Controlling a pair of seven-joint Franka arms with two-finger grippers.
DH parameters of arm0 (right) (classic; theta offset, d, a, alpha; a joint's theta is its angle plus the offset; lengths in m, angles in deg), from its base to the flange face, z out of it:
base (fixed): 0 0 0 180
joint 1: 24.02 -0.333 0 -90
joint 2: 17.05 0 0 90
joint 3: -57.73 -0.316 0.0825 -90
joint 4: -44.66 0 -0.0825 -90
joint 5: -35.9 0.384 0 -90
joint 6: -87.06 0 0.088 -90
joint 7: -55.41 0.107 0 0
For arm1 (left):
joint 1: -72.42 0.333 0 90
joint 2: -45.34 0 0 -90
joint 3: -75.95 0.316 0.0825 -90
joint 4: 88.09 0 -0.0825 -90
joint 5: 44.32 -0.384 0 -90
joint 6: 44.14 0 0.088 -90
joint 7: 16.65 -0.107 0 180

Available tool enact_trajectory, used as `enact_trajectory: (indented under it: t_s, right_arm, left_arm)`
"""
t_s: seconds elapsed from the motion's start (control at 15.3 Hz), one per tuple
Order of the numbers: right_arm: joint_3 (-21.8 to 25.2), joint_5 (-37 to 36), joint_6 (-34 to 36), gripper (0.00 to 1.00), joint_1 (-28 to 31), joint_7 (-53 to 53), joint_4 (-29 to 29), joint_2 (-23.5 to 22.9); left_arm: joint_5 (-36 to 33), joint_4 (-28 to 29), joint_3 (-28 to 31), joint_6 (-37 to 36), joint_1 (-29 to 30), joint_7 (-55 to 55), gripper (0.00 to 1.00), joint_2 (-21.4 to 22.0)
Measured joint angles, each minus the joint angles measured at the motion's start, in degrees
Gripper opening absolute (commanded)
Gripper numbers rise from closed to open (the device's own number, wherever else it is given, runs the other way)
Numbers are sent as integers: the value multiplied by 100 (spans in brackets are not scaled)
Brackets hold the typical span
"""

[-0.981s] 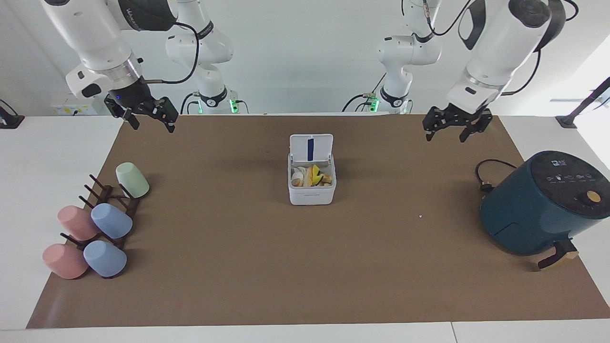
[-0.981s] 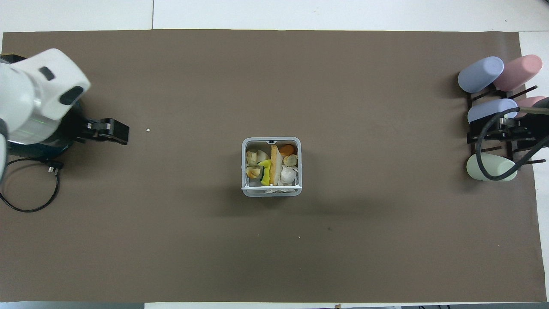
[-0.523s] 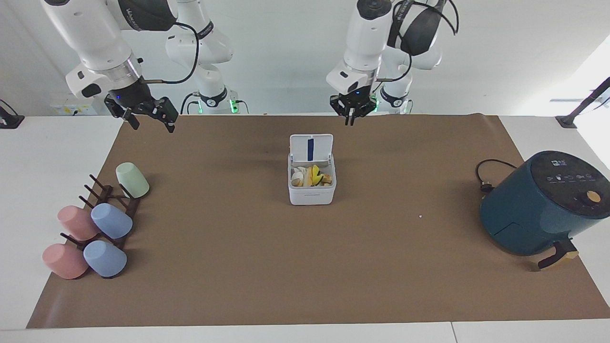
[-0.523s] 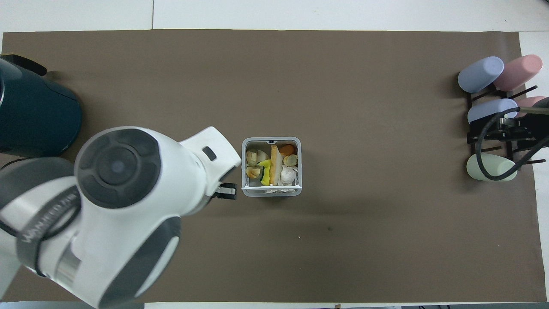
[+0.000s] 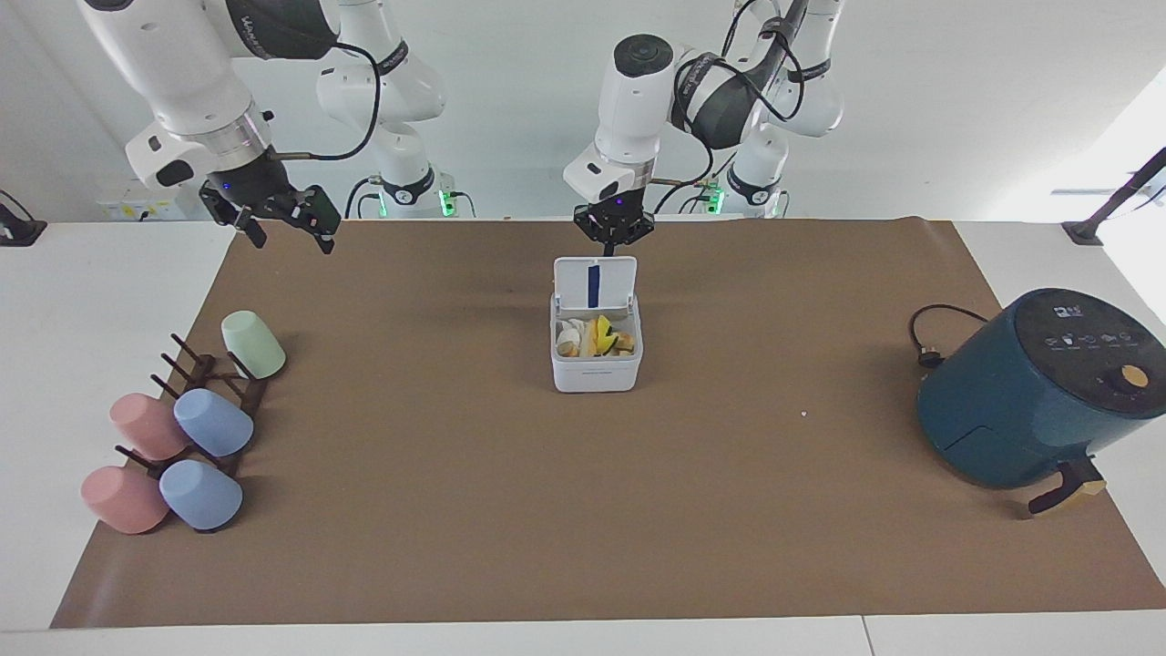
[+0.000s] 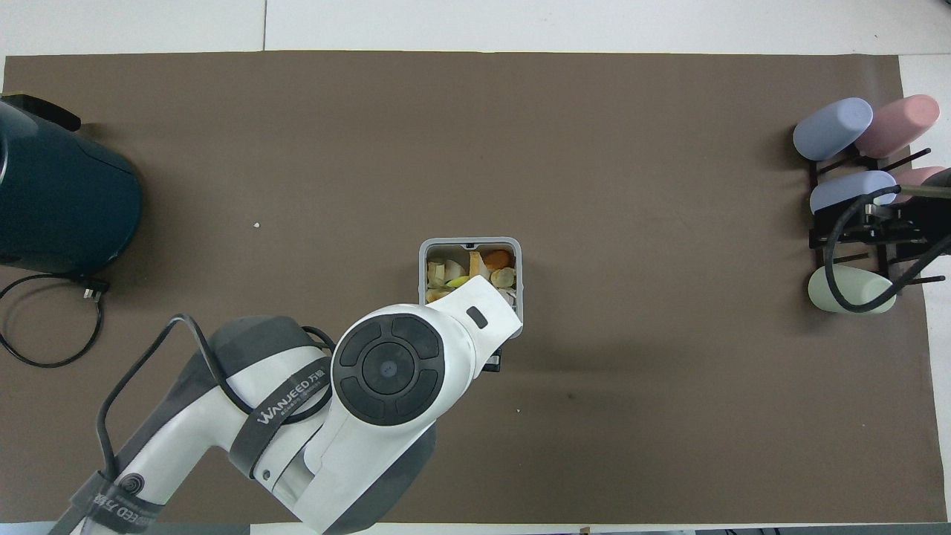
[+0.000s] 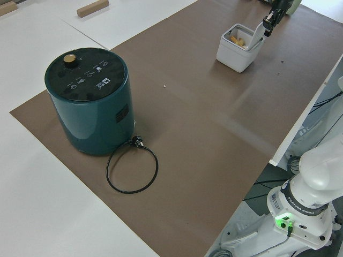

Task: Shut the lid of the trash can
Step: 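Push the lid down over the trash can with the left gripper, then press the left gripper on the lid to seat it shut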

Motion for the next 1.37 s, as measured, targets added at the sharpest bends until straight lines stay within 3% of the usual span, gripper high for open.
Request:
enact_trajectory:
  t_s: [0.52,0.98,1.37]
  right_arm:
    - [0,0,0,100,0,0,0,0]
    - [0,0,0,100,0,0,0,0]
    - [0,0,0,100,0,0,0,0]
  left_arm:
    - [83,-40,137,862,191,195,0,-116]
    - [272,-267,161,1775,528,267,0,-941]
    - [409,-360,162,2137,685,272,0,-1218]
